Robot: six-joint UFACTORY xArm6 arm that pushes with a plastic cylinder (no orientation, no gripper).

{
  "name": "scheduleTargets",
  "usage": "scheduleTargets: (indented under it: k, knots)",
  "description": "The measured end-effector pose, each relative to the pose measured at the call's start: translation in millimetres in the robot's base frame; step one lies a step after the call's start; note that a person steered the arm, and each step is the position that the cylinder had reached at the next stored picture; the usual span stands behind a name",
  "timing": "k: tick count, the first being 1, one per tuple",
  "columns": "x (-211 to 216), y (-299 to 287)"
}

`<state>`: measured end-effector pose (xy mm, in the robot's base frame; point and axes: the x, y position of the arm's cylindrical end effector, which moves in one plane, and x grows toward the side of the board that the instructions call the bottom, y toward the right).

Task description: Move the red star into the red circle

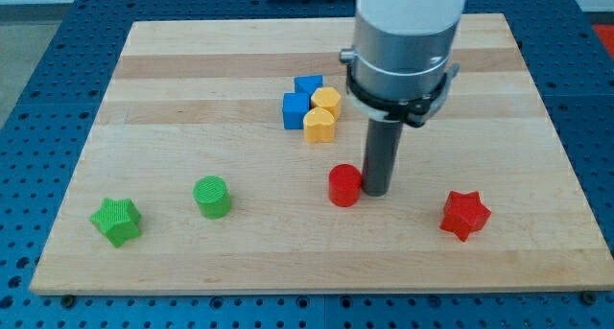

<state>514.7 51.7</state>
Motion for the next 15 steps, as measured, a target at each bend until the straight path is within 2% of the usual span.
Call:
scheduleTargets:
  k: [2, 3, 4, 6, 7, 8, 10, 15]
  knots:
    - [29, -42]
    - [74, -41]
    - [93, -2]
    - [90, 114]
    - [72, 142]
    - [54, 142]
    - [45, 117]
    - [39, 8]
